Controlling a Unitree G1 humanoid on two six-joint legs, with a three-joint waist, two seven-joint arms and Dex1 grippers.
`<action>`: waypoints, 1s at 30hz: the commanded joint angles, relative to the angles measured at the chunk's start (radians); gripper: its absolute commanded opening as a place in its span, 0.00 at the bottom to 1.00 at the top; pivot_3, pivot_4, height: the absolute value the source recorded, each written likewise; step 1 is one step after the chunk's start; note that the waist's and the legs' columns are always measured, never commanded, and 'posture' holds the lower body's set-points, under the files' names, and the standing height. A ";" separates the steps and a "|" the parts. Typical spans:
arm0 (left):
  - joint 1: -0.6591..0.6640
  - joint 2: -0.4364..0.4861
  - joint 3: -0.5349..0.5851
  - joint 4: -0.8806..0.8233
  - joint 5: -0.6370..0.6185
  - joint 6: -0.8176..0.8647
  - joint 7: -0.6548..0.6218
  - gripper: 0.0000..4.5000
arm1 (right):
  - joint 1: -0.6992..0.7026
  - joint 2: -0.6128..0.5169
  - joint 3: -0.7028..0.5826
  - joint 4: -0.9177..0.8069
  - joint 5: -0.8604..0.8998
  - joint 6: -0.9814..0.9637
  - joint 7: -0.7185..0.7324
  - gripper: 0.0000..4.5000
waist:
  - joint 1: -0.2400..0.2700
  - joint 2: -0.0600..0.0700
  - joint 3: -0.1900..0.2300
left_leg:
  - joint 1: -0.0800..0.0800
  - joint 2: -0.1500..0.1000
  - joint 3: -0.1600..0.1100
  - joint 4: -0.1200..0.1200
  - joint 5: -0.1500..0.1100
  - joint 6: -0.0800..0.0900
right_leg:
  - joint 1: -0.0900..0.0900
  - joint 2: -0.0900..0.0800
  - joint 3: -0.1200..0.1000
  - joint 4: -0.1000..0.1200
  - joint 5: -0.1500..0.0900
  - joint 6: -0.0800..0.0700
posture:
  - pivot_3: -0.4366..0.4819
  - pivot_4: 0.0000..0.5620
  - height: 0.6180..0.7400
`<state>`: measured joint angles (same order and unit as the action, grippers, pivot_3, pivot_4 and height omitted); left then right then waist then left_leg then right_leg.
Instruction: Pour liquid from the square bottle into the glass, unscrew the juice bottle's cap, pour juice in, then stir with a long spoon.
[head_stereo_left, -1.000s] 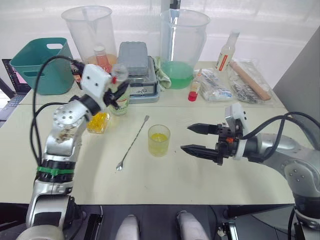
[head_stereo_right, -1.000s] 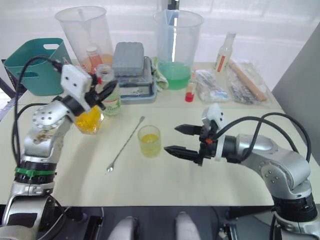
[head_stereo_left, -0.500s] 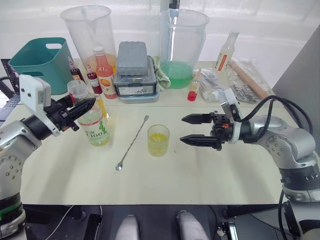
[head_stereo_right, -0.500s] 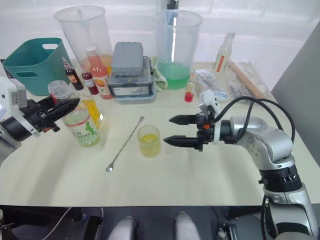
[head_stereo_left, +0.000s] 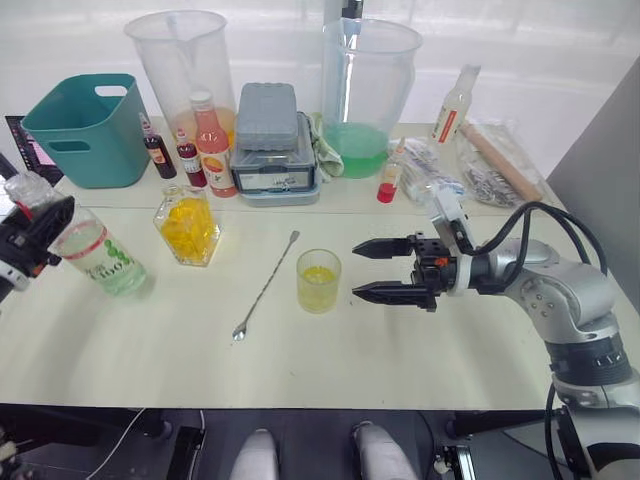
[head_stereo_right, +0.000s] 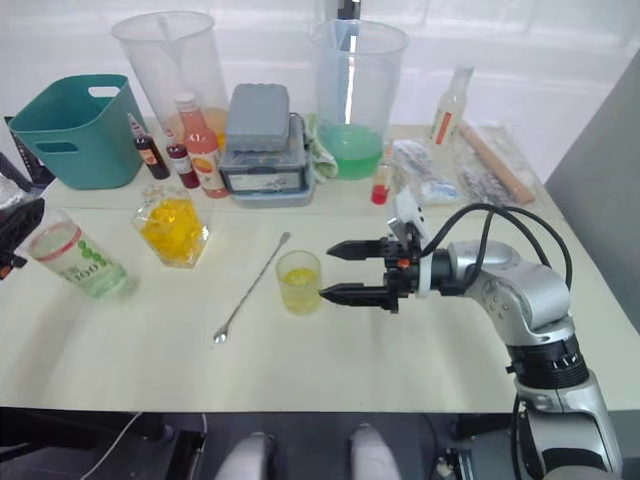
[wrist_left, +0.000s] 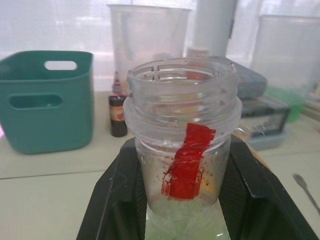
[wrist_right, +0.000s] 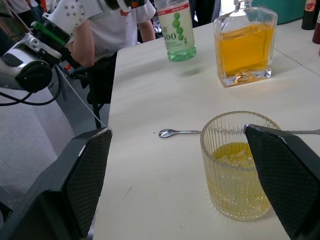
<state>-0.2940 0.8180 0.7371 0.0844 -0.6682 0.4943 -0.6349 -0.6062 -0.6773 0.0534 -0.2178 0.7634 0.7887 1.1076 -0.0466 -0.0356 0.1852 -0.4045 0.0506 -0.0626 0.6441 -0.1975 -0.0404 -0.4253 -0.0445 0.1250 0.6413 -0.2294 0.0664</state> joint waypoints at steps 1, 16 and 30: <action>-0.114 0.016 -0.017 0.111 0.045 -0.103 0.040 0.33 | 0.003 -0.002 -0.050 -0.062 0.032 0.015 -0.032 1.00 | 0.001 0.000 0.000 | 0.000 0.000 0.000 0.000 0.000 0.000 | 0.000 0.000 0.000 0.000 0.000 0.000 | 0.48 0.27 0.99; -0.462 0.000 -0.224 0.578 0.253 -0.405 0.063 0.33 | 0.020 -0.005 -0.096 -0.158 0.103 0.106 -0.151 1.00 | 0.001 -0.001 0.000 | -0.001 0.000 0.000 -0.001 0.000 0.000 | 0.000 0.000 0.000 0.000 0.004 -0.006 | 0.48 0.27 0.99; -0.573 0.002 -0.322 0.836 0.373 -0.520 0.089 0.33 | 0.010 0.005 -0.096 -0.159 0.105 0.100 -0.178 1.00 | 0.001 -0.001 0.000 | -0.002 0.000 0.000 -0.001 0.000 0.000 | -0.001 0.000 0.000 0.000 0.004 -0.006 | 0.48 0.27 0.99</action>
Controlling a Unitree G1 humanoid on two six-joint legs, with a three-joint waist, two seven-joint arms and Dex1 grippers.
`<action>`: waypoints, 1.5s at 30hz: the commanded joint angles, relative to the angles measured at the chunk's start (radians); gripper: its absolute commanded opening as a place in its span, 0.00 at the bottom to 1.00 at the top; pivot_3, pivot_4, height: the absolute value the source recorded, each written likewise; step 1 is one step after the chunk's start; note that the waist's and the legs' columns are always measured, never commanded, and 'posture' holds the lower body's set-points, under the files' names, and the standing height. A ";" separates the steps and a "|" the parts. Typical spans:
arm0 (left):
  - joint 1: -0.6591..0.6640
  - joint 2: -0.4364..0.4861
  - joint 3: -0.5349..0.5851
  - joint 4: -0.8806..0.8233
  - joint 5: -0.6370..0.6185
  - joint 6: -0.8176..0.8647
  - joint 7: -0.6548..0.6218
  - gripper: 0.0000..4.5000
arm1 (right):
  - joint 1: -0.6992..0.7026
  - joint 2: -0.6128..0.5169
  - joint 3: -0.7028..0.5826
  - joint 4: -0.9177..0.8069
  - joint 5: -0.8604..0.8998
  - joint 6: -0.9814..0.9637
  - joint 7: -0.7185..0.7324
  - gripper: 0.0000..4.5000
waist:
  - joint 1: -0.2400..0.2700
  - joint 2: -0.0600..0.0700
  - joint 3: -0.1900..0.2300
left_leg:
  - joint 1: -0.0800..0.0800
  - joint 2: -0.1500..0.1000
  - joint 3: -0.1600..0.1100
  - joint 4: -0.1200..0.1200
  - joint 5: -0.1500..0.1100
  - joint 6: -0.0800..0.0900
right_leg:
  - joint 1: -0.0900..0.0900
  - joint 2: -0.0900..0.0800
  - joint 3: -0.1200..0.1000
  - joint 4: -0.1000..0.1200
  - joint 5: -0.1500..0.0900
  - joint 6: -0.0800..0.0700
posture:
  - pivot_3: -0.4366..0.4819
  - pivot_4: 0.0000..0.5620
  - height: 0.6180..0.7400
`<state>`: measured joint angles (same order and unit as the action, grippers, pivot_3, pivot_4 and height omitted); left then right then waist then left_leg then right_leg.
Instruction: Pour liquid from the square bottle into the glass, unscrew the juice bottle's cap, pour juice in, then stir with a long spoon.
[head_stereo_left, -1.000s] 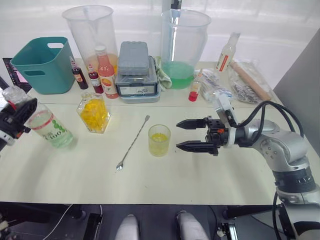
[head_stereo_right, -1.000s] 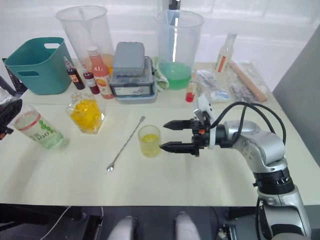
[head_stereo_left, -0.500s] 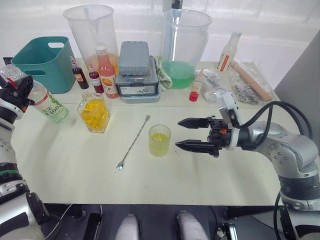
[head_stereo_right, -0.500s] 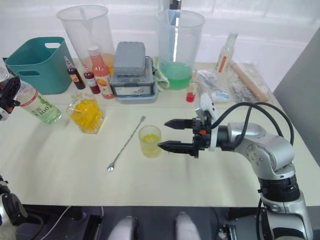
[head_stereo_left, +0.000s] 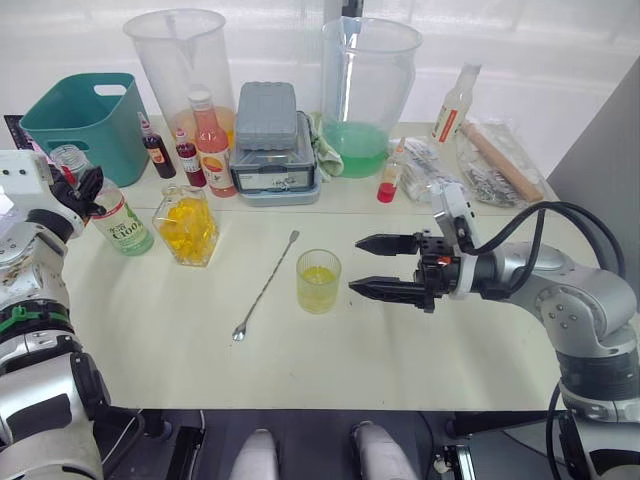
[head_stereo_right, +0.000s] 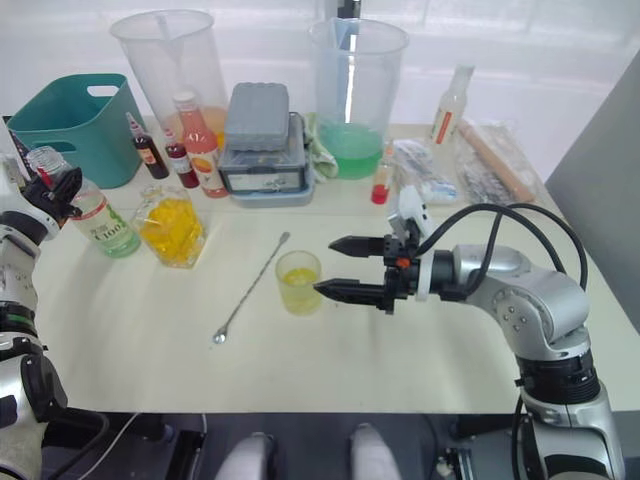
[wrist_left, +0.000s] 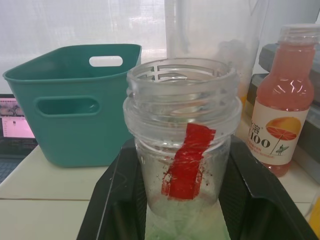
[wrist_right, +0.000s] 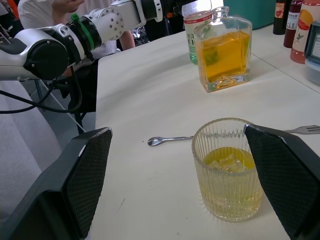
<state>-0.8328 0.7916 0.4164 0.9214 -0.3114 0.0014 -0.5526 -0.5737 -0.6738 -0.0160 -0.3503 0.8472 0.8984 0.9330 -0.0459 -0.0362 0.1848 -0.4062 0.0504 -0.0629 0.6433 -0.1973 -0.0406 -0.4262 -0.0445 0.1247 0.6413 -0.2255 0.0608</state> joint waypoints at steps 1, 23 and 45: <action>-0.034 0.028 -0.006 0.005 0.020 -0.030 0.007 0.33 | -0.023 0.002 -0.026 -0.025 0.021 -0.010 -0.002 1.00 | 0.000 0.000 0.000 | 0.000 0.000 0.000 0.000 0.000 0.000 | 0.000 0.000 0.000 0.000 0.000 0.000 | 0.48 0.27 0.99; -0.132 0.094 0.066 -0.479 -0.122 -0.006 -0.054 1.00 | -0.044 0.030 -0.005 0.004 0.012 -0.026 0.025 1.00 | 0.000 0.000 0.000 | 0.000 0.000 0.000 0.000 0.000 0.000 | 0.000 0.000 0.000 0.000 0.000 0.000 | 0.48 0.27 0.99; 0.519 0.095 0.058 -1.344 -0.610 0.725 -0.203 1.00 | 0.091 -0.125 -0.111 0.033 -0.102 -0.147 0.090 1.00 | -0.019 0.000 0.000 | 0.001 0.000 0.000 0.000 0.000 0.000 | 0.000 0.000 0.001 0.000 -0.005 0.007 | 0.48 0.27 0.99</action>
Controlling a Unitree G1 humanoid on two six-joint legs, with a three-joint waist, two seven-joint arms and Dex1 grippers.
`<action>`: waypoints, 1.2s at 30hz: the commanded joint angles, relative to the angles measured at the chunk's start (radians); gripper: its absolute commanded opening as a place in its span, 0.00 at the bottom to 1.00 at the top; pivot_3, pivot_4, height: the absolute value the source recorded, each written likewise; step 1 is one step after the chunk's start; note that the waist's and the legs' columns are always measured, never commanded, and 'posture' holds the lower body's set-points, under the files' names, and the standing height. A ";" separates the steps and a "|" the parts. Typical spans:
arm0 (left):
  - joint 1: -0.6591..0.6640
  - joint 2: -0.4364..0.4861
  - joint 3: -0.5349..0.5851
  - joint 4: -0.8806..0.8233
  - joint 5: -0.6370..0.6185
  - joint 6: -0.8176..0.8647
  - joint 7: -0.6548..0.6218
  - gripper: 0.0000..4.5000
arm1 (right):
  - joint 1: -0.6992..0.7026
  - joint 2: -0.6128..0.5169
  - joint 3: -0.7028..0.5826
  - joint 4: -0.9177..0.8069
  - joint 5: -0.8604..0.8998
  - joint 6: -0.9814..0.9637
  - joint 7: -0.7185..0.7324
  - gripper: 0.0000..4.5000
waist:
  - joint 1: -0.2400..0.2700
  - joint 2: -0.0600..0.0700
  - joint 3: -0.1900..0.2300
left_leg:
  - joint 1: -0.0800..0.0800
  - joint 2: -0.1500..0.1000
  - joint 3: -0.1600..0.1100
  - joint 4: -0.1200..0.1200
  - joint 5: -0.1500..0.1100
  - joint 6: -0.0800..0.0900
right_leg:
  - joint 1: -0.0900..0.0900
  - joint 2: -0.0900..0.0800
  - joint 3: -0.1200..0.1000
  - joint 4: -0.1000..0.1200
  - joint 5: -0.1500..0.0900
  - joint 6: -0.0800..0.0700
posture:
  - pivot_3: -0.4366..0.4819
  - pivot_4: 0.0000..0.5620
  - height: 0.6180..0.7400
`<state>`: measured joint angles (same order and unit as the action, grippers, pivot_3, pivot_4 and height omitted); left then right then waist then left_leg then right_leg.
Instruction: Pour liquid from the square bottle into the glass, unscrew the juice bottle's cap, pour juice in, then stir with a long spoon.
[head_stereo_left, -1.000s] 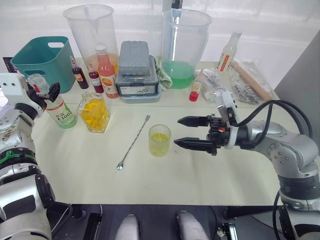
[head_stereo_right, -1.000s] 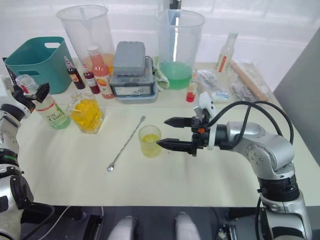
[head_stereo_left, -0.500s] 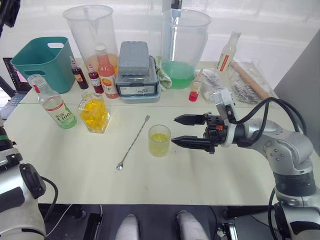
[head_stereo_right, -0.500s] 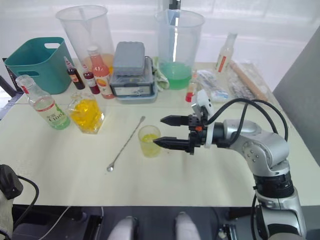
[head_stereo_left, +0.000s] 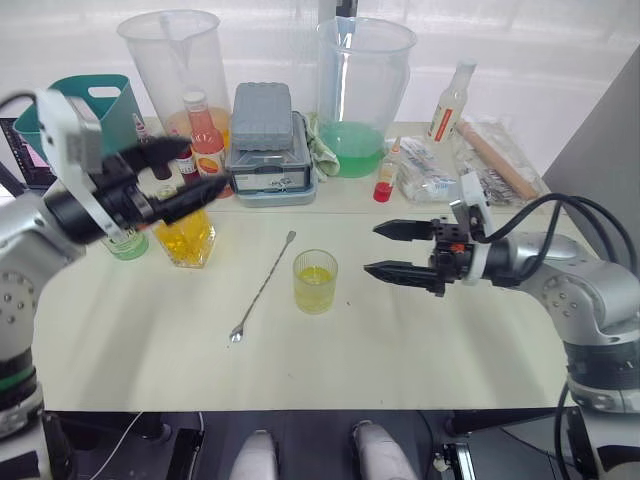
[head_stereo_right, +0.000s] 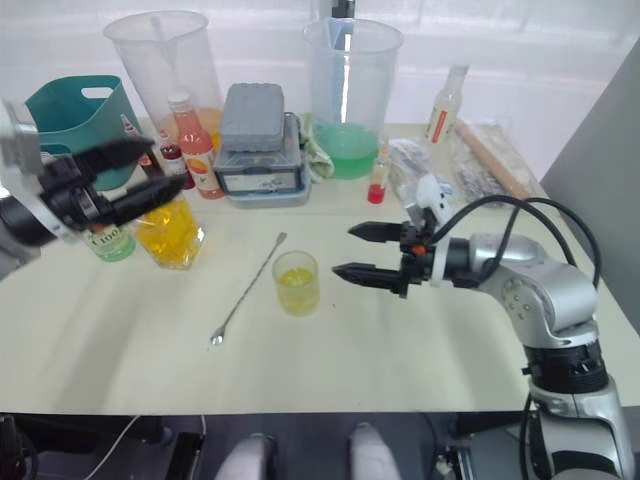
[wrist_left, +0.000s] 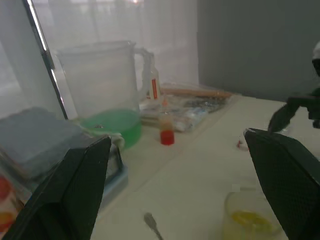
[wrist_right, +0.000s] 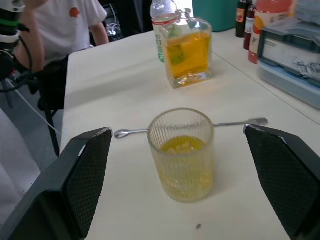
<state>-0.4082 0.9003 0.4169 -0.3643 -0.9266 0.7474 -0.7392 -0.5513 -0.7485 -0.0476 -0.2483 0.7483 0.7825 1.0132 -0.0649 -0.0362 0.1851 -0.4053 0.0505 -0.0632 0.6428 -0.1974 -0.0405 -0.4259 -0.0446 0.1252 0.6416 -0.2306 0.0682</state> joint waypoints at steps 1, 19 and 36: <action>0.148 -0.020 0.067 -0.062 0.029 -0.045 -0.033 1.00 | 0.113 -0.073 -0.107 -0.092 -0.011 -0.043 0.011 1.00 | 0.001 0.000 0.000 | 0.000 0.000 0.000 0.000 0.000 0.000 | 0.000 0.000 0.000 -0.001 0.000 0.000 | 0.48 0.27 0.99; 0.682 -0.135 0.200 0.335 0.285 -0.452 -0.344 1.00 | 0.876 -0.066 -0.663 -0.082 -0.034 -0.194 0.107 1.00 | 0.020 -0.002 -0.001 | 0.003 0.000 0.003 0.000 -0.001 0.000 | 0.002 -0.001 0.002 -0.003 -0.009 -0.011 | 0.48 0.27 0.99; 0.642 -0.154 0.142 0.108 0.265 -0.218 -0.098 1.00 | 0.811 -0.175 -0.545 -0.107 0.029 -0.186 0.218 1.00 | 0.020 -0.001 -0.001 | 0.003 0.002 0.006 0.000 -0.001 0.000 | 0.003 -0.001 0.002 -0.008 -0.009 -0.011 | 0.48 0.27 0.99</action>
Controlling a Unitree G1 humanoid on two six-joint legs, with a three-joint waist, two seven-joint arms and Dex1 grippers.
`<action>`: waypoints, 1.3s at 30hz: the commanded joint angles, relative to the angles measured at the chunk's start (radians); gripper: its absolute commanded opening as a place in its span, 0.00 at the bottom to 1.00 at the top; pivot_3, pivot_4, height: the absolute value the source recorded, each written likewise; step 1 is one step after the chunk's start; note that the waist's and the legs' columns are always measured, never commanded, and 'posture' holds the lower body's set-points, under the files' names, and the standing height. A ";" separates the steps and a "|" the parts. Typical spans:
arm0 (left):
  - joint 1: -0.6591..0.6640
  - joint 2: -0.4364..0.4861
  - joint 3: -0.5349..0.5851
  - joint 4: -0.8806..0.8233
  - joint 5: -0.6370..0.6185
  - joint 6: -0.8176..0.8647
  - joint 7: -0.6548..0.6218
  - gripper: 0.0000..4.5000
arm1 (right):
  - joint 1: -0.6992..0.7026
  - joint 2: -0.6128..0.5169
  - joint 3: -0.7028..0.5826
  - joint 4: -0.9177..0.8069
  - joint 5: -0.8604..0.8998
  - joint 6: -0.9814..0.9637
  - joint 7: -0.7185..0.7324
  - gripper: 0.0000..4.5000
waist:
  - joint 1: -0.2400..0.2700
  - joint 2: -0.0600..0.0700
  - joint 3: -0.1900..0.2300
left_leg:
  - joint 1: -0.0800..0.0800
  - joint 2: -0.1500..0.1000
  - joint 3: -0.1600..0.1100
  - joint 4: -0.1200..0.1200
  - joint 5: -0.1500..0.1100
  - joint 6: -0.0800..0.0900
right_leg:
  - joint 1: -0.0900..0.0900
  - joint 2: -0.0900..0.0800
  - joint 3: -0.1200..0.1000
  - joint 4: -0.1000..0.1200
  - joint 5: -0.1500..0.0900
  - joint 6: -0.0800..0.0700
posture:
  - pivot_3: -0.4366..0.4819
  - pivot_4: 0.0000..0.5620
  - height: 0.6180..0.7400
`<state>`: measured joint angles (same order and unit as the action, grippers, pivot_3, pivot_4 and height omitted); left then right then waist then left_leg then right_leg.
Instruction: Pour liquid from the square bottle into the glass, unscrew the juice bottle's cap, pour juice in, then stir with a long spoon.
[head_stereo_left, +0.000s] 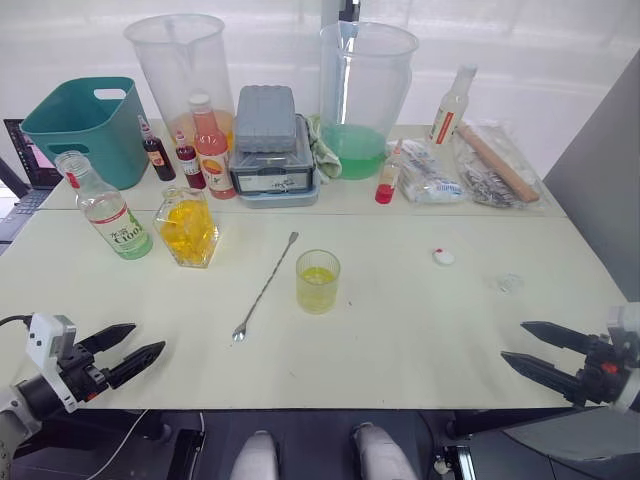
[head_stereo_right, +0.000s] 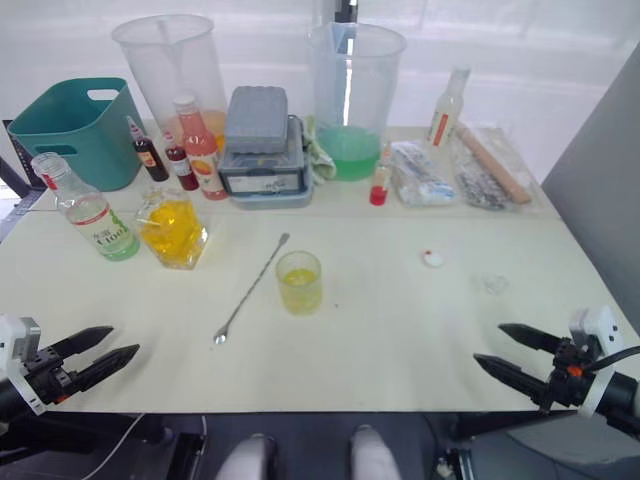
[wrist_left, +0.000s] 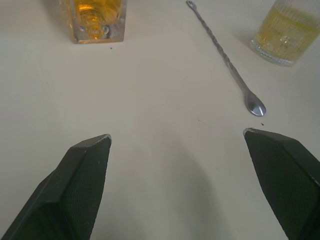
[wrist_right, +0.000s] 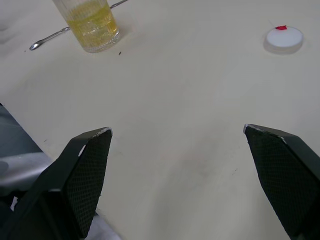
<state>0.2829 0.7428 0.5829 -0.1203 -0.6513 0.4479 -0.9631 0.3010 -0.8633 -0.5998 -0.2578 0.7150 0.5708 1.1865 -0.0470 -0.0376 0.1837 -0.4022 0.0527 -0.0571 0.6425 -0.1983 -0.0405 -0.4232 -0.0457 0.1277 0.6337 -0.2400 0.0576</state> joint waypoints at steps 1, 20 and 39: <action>-0.073 0.000 -0.042 -0.181 -0.005 0.125 0.190 1.00 | -0.062 -0.078 0.016 -0.117 0.084 0.039 0.055 1.00 | 0.003 0.000 0.000 | 0.000 0.000 0.000 0.000 0.000 0.000 | 0.000 0.000 0.000 0.000 0.000 0.000 | 0.48 0.27 0.99; -0.373 -0.279 -0.529 -0.474 0.147 0.544 0.849 1.00 | -0.411 -0.180 0.196 -0.214 0.175 0.161 -0.019 1.00 | 0.005 -0.001 -0.001 | -0.002 -0.003 -0.002 0.002 0.000 -0.001 | 0.003 0.001 0.002 -0.002 0.009 0.013 | 0.48 0.27 0.99; -0.389 -0.250 -0.622 -0.355 0.344 0.475 0.766 0.00 | -0.477 -0.153 0.233 -0.283 0.208 0.198 -0.151 1.00 | 0.024 0.002 -0.005 | -0.001 -0.004 -0.002 0.002 0.000 -0.001 | 0.005 0.001 0.004 -0.003 0.010 0.013 | 0.48 0.27 0.99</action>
<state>-0.1443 0.4697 -0.0482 -0.4662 -0.2996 0.9142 -0.1527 -0.1644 -1.0211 -0.3582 -0.5170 0.8900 0.7694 1.0453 -0.0225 -0.0357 0.1790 -0.4029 0.0487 -0.0591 0.6441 -0.1981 -0.0417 -0.4192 -0.0451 0.1316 0.6309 -0.2305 0.0706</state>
